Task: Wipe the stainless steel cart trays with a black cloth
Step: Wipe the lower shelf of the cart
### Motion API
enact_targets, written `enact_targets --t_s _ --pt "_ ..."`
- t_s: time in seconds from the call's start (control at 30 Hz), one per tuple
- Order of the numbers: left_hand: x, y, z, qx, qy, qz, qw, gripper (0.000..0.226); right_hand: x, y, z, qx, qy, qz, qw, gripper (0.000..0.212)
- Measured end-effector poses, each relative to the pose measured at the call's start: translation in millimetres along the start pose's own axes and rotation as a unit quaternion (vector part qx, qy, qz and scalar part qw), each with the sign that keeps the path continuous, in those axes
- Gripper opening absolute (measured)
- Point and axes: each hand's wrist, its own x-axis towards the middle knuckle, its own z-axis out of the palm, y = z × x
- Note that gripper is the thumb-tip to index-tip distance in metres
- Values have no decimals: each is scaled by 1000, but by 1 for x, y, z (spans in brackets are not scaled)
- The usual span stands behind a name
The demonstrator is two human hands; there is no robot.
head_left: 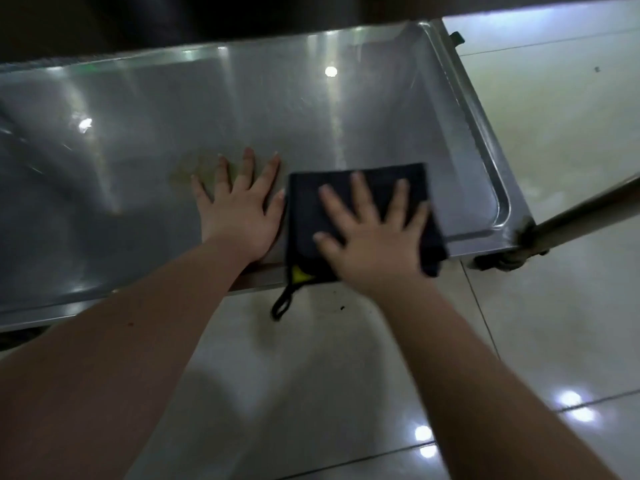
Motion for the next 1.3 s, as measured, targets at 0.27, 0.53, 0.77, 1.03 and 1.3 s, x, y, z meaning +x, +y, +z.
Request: enact_targets --t_s 0.27,0.53,0.77,1.03,1.3 --pt "1 0 0 -19 11 -3 1000 59 -16 77 -12 -3 5 10 1000 62" --pt "1 2 3 -1 7 0 1000 64 1 99 -14 -22 14 20 999 66" --pt "-1 1 2 -9 3 2 1000 64 111 69 -39 -11 -15 27 999 67" --pt "-2 1 2 -12 7 3 1000 61 72 67 -33 25 -17 35 999 65" --pt "0 -1 3 -7 7 5 1000 66 31 74 -18 0 12 51 999 68"
